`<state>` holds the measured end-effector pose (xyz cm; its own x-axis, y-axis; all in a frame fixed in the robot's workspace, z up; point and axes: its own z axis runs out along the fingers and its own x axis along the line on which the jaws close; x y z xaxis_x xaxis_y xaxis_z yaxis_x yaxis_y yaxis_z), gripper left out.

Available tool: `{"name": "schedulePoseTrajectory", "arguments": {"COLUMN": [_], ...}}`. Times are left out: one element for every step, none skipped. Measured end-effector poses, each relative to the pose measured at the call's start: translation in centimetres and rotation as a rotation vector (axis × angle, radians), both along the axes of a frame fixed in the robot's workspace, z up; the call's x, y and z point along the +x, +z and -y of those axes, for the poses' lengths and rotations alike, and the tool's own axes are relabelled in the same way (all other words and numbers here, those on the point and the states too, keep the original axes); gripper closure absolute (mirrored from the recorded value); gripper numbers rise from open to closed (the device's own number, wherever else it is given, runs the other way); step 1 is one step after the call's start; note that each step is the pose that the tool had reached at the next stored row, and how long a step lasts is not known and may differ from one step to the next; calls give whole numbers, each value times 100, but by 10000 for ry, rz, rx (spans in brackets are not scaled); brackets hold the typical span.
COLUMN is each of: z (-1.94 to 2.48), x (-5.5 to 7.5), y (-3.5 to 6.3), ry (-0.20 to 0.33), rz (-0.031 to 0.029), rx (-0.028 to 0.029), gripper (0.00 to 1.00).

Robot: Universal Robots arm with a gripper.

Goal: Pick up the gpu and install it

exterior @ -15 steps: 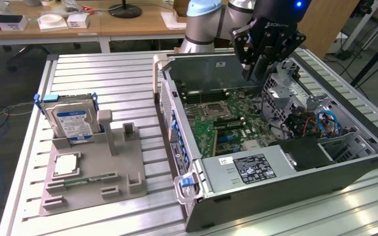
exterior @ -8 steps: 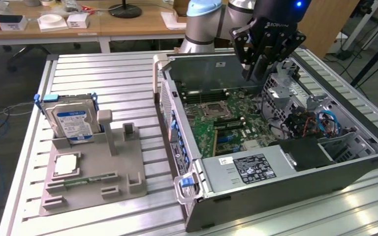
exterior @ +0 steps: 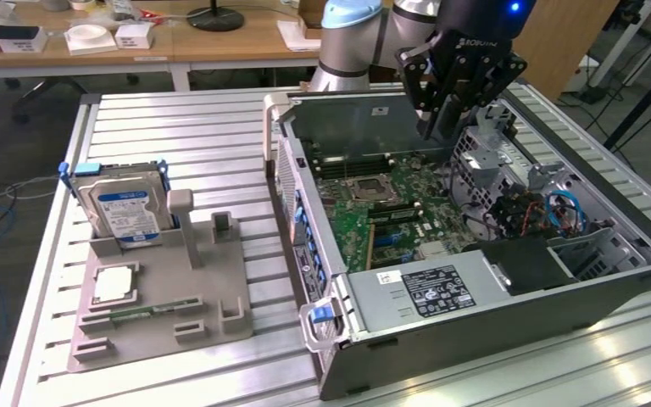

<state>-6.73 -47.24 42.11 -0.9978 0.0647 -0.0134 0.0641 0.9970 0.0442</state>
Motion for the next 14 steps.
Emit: {"name": "schedulePoseTrajectory", "arguments": {"z": [0,0,0,0,0,0,0,0,-2,-11,-25,-46,-74,-111], "x": [0,0,0,0,0,0,0,0,-3,-11,-24,-44,-71,-105], "y": [0,1,19,57,116,166,195,199,197,193,184,170,152,129], "ry": [0,0,0,-1,-1,0,-1,0,-2,-3,-4,-7,-11,-18], "rz": [0,-1,-2,-1,-1,0,0,1,1,2,3,7,10,15], "rx": [0,0,-4,-2,-2,-1,-1,2,2,1,0,2,1,1], "gripper": [66,66,66,66,66,66,66,66,66,66,66,66,66,66]}}
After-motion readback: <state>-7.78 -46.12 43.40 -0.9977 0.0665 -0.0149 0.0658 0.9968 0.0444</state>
